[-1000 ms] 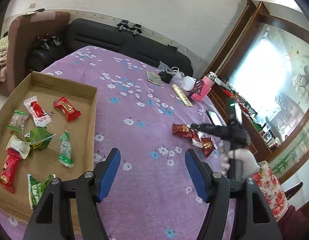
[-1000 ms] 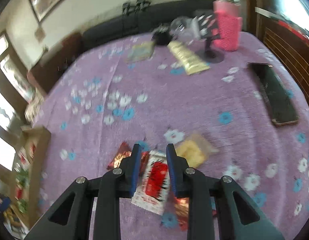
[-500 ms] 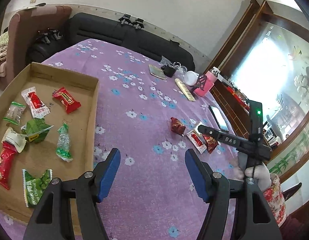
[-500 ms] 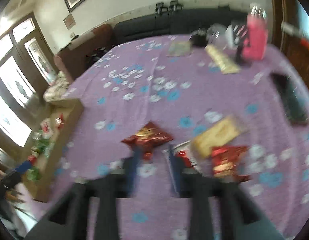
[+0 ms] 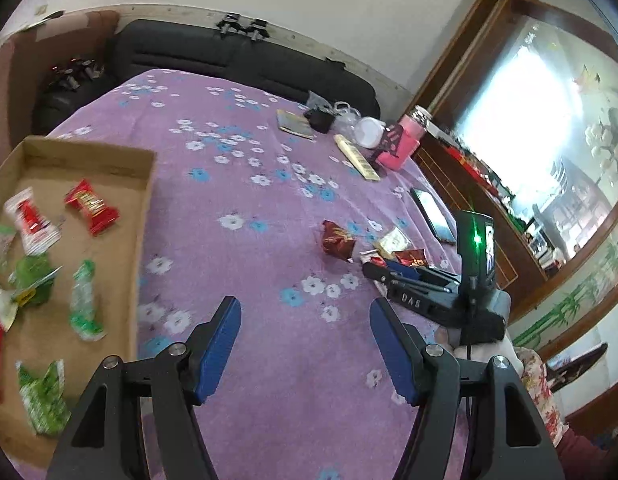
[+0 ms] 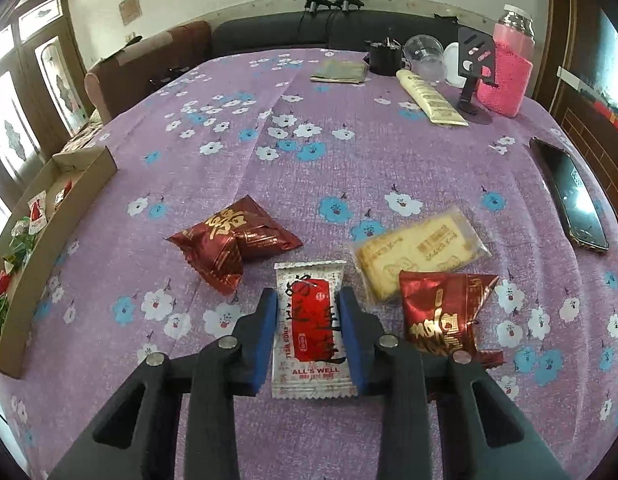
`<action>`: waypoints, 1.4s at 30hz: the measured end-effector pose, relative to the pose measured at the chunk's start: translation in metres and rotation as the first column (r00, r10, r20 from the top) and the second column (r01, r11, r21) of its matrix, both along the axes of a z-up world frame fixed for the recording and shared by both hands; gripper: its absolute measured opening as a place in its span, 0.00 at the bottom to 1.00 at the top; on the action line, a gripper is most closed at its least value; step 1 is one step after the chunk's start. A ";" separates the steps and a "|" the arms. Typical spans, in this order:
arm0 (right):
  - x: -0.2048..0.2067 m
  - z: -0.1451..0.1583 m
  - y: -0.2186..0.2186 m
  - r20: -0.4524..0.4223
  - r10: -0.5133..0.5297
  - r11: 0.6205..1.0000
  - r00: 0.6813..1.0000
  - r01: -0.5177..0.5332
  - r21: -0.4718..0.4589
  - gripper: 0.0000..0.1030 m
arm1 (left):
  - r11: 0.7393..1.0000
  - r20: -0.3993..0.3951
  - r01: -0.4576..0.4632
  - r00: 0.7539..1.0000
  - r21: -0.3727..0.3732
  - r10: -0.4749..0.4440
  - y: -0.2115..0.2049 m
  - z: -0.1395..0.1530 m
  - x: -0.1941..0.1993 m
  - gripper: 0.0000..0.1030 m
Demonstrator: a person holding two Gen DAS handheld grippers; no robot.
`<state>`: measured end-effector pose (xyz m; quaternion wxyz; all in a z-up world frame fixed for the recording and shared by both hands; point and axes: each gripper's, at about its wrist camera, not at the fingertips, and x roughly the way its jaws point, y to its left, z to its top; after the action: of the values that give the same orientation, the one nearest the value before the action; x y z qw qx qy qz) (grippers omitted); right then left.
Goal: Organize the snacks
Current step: 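Grasp the red foil bag with the left gripper while the right grasps the white red-printed packet, then carry both packets over the box and open both grippers to drop them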
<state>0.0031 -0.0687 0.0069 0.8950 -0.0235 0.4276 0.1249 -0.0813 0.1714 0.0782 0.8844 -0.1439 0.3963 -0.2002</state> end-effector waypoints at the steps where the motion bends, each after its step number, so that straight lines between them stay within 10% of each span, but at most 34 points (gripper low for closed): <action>1: -0.002 0.000 0.000 0.000 0.007 1.000 1.000 -0.007 0.012 0.25 | 1.000 -0.003 0.006 1.000 0.010 -0.006 -0.005 0.000 0.005 0.68; 22: -0.009 0.027 -0.072 0.025 -0.136 0.937 0.990 0.120 0.329 0.19 | 0.911 -0.069 0.245 0.969 0.333 -0.236 -0.153 -0.058 0.126 0.68; 25: -0.010 0.028 -0.072 0.029 -0.134 0.936 0.991 0.117 0.332 0.19 | 0.904 -0.074 0.232 0.973 0.359 -0.220 -0.155 -0.063 0.127 0.48; 42: -0.018 0.029 -0.059 0.078 -0.117 0.940 0.990 0.085 0.330 0.19 | 0.989 0.014 0.063 0.998 0.136 -0.066 -0.065 -0.013 0.062 0.40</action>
<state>-0.0154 -0.1279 0.0363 0.9115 0.1405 0.3579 0.1463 -0.0196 0.1059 0.0653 0.8888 -0.0686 0.4053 -0.2025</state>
